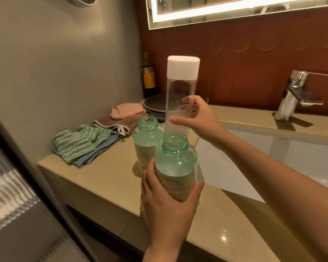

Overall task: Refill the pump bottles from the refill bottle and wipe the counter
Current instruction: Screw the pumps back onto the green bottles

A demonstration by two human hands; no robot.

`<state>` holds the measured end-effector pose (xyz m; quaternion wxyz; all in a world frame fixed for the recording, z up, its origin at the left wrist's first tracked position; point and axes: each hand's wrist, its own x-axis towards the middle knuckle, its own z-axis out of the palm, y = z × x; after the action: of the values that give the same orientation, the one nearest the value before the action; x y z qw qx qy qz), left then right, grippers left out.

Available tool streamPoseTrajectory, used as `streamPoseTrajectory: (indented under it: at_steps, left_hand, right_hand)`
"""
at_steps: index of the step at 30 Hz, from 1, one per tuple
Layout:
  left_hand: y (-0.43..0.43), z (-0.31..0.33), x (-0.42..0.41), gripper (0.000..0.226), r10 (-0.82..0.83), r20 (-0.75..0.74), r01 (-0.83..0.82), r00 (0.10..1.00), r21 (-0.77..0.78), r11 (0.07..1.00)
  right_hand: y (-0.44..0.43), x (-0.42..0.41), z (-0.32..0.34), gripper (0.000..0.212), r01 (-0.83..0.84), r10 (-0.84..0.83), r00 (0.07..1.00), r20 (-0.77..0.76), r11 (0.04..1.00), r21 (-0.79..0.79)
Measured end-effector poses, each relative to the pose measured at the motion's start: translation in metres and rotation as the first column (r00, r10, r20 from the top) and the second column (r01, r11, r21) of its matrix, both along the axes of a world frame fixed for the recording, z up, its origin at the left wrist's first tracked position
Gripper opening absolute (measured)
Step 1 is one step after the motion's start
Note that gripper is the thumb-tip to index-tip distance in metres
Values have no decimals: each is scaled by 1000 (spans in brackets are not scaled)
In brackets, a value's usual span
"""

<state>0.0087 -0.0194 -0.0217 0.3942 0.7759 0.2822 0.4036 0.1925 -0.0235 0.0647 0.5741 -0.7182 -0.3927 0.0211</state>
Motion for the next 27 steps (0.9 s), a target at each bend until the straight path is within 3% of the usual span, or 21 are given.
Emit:
streamPoseTrajectory:
  at_steps: [10,14,16,18,20,21,23,25,27]
  left_hand:
    - [2,4,0,101,36,-71,-41,997,-64,997]
    - [3,3,1,98,41,-77,-45,996,-45,998]
    - [0,4,1,103,41,-68,-42,997,-13,999]
    - [6,9,-3,104,14,109,-11,994,-25,1000]
    - [35,17,-18,67,150,457,-135,877,-66,989]
    - [63,26,-25,43,253,549,-217,796,-132,967]
    - [120,46,-32,30,392,527,-214,754,-366,905]
    - [178,49,-30,65,371,519,10,770,-591,806]
    - [208,48,-17,108,440,422,-17,793,-707,707]
  right_hand:
    - [37,7,-5,52,-275,259,953,-158,957,-89]
    - [52,5,-6,47,-195,200,980,17,970,-147]
    - [61,3,-5,51,-214,216,976,5,970,-119]
    - [73,1,-4,54,-278,274,960,-58,957,-80]
    - [83,-2,-7,52,-339,328,931,-161,940,-47]
    - [88,0,-8,50,-368,355,913,-201,929,-30]
    - [88,1,-12,47,-439,415,873,-254,898,-40]
    - [86,4,-12,39,-480,450,846,-284,876,-42]
    - [85,6,-13,37,-500,471,821,-323,866,-8]
